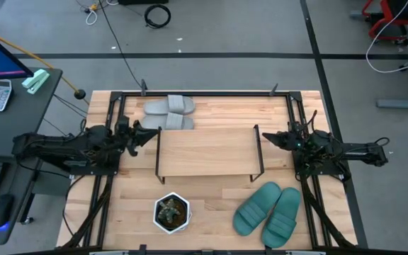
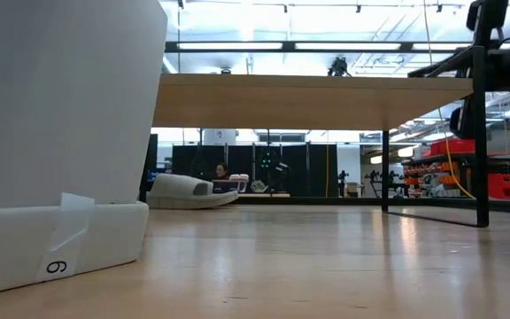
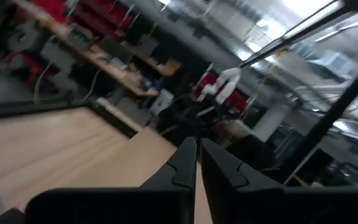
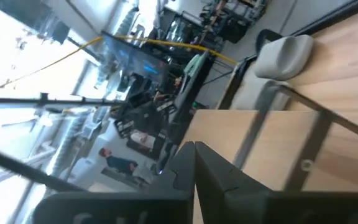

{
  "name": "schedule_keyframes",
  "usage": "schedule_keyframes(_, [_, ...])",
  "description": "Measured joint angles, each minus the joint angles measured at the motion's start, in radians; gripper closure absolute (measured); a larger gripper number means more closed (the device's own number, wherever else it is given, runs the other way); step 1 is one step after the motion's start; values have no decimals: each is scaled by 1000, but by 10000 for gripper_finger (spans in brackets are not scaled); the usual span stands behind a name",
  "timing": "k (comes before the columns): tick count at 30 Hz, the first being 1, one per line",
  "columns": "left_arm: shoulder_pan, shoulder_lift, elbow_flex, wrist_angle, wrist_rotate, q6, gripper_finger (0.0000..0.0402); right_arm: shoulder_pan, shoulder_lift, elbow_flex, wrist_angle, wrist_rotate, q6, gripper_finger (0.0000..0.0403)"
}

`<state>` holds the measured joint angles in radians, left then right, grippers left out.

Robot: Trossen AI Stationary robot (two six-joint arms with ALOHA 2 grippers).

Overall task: Pick and place slides into the shelf
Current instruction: Put the right green slide on the shelf

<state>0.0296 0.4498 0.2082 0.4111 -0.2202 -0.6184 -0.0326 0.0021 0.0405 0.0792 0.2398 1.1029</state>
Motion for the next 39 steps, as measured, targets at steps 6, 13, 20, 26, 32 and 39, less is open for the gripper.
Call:
schedule_keyframes(6, [67,74,98,-50,7,21,342,0,0,139,-79,-16,-150,384])
schedule_keyframes(13, [177,132,191,-79,46,35,343,0,31,377,-342,-26,-259,383])
schedule_keyframes(20, [232,202,243,-132,316,56,360,0,135,560,-617,-232,-231,383])
schedule_keyframes(26, [233,272,320,-178,364,145,371,0,290,700,-772,-426,-264,382])
schedule_keyframes(32, [249,333,437,-393,363,205,365,0,480,867,-1116,-572,-383,382])
schedule_keyframes(39, [251,369,490,-438,364,219,352,3,611,912,-1369,-739,-505,380])
